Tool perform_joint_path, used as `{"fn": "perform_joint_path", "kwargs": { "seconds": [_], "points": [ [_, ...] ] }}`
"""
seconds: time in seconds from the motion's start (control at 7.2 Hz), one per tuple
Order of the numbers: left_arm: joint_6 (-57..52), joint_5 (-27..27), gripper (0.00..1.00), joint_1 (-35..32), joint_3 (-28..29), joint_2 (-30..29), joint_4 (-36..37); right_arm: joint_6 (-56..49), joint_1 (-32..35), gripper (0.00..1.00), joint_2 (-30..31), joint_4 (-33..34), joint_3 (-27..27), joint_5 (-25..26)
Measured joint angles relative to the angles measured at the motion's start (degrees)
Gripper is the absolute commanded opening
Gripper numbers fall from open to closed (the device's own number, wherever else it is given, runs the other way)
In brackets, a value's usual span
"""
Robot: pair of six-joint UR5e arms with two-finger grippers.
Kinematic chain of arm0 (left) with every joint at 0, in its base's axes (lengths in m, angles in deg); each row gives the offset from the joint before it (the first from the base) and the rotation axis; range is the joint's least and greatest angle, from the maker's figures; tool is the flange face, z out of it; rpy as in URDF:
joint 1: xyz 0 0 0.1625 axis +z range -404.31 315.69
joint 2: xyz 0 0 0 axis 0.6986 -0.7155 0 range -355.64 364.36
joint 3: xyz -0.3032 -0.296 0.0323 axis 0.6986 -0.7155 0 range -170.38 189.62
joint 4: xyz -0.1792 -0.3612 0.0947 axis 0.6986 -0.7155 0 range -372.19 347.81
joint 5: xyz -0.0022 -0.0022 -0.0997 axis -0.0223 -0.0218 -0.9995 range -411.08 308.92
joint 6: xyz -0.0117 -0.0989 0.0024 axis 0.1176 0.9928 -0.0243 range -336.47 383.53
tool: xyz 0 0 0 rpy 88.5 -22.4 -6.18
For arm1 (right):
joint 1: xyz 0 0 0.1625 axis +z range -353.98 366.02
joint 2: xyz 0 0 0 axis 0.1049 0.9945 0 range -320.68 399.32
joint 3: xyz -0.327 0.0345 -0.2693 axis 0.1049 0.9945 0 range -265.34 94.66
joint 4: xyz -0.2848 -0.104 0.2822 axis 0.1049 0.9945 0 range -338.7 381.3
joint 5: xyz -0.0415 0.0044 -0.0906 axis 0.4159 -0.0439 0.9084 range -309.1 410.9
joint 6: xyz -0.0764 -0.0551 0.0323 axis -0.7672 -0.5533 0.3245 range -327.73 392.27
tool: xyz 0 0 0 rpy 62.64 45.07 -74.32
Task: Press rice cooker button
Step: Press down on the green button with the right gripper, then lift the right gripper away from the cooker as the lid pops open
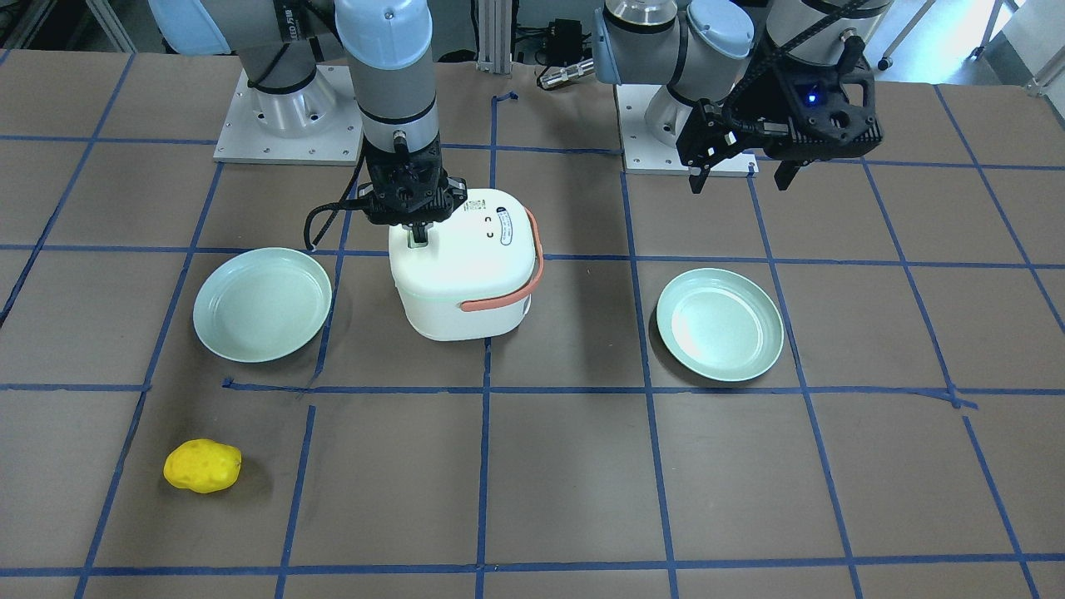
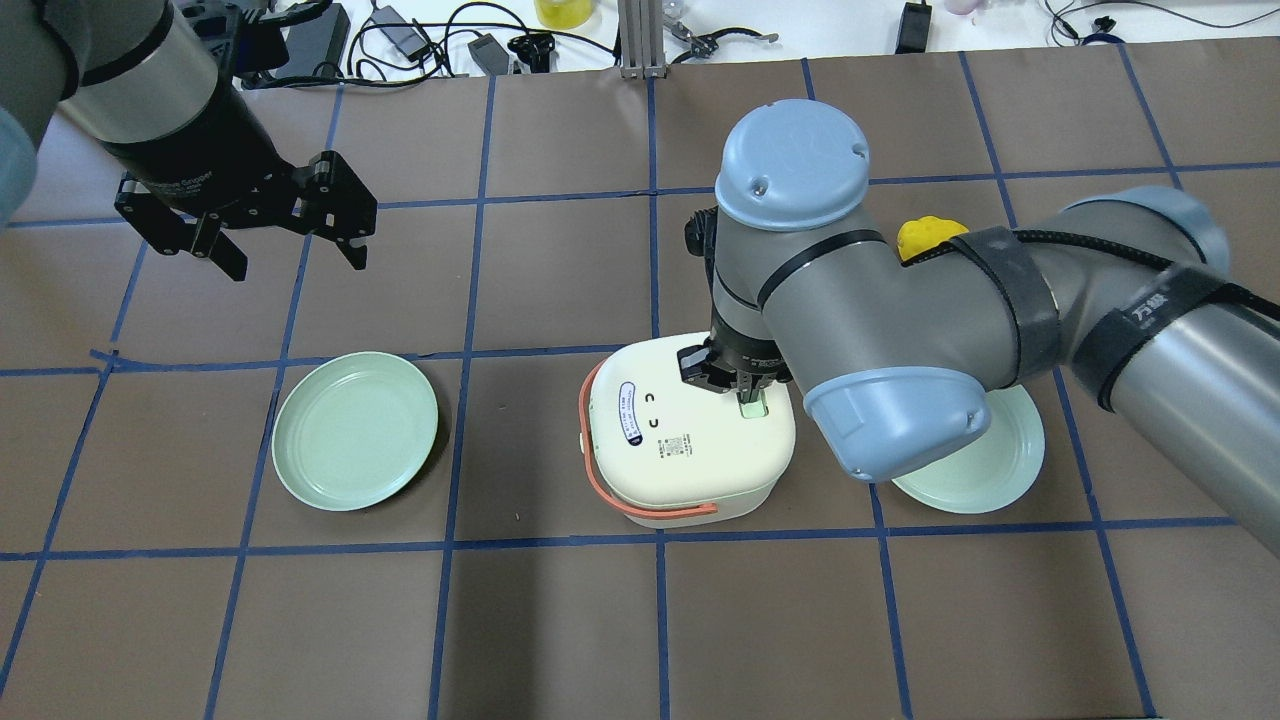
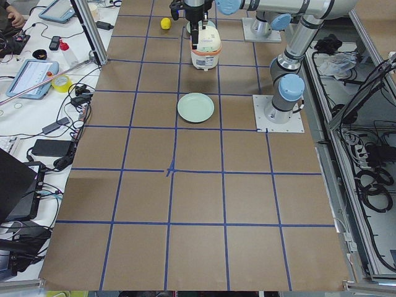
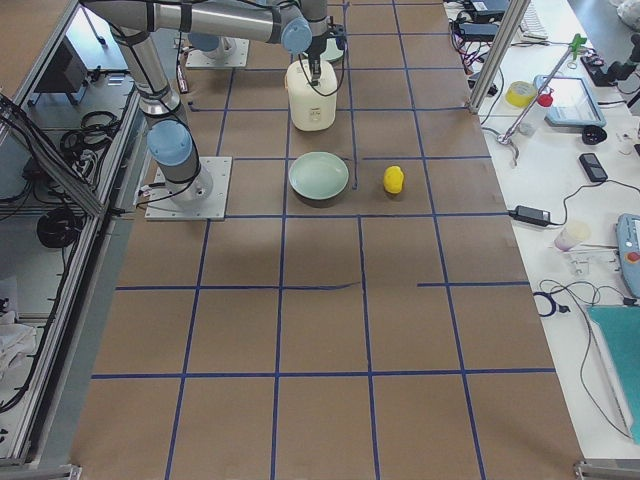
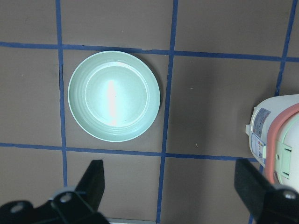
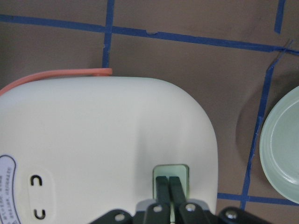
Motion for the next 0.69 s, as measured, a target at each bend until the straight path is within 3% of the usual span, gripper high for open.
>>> {"fn": "perform_joint_path", "kwargs": {
  "seconds": [0.14, 0.28, 0.56, 0.69],
  "points": [
    [0.0, 0.0, 1.00, 0.0, 0.0, 0.0, 0.0, 0.0, 0.0, 0.87, 0.1, 0.8, -0.4, 0.0],
    [0.0, 0.0, 1.00, 0.0, 0.0, 0.0, 0.0, 0.1, 0.0, 1.00, 0.1, 1.2, -0.4, 0.3],
    [0.0, 0.0, 1.00, 0.0, 0.0, 0.0, 0.0, 0.1, -0.3, 1.00, 1.1, -1.9, 2.8, 2.6],
    [0.0, 0.0, 1.00, 0.0, 0.0, 0.0, 0.0, -0.1, -0.8, 1.00, 1.2, -8.5, 6.8, 3.5]
  ]
}}
